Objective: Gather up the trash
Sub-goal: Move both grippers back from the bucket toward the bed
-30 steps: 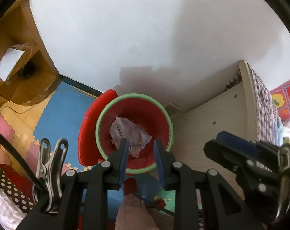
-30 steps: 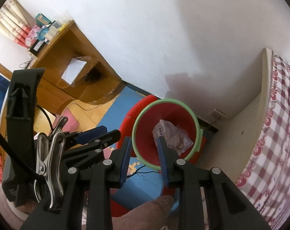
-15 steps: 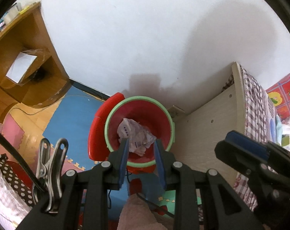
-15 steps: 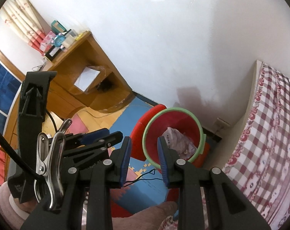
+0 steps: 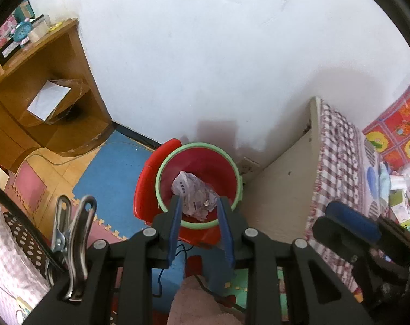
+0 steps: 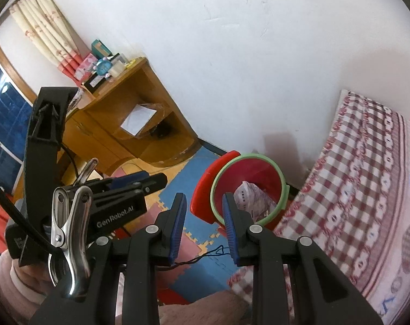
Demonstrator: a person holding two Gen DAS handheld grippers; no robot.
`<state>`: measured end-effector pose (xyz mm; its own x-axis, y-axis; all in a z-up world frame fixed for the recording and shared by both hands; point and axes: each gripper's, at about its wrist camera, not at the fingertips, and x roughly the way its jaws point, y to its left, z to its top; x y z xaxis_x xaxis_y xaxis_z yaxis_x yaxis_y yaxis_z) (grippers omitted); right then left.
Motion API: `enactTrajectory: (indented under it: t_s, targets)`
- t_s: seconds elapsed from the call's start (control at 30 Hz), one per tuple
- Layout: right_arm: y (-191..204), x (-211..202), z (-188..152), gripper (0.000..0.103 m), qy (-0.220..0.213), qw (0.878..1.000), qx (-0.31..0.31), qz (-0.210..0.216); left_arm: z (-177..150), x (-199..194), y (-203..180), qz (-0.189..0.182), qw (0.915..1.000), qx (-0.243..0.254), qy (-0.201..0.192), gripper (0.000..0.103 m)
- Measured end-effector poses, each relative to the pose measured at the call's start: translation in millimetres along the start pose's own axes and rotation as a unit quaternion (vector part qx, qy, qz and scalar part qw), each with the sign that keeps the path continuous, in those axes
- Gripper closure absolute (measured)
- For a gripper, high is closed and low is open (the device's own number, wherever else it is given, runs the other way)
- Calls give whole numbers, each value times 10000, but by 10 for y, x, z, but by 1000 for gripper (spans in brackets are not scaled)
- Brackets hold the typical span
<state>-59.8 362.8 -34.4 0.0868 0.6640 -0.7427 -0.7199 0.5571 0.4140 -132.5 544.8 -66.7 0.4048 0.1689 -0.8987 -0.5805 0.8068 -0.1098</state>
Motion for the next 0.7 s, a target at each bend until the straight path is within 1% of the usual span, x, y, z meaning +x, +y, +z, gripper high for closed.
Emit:
enactTrajectory:
  t_s: [0.2, 0.37, 0.53, 0.7]
  targets:
    - [-83, -406, -225, 74, -193, 9998, 86, 59, -158, -306, -188, 140, 9997, 92, -191, 75]
    - [-148, -711, -399, 74, -334, 9994, 124, -15, -326, -504, -411, 223, 9992, 183, -289, 75]
    - [-238, -1016, -596, 74, -496, 9984, 217, -153, -492, -647, -627, 143, 9990, 296, -302, 75]
    - [-395, -1313, -794, 74, -642, 9967, 377, -329, -669, -751, -944, -27, 9980, 550, -295, 75]
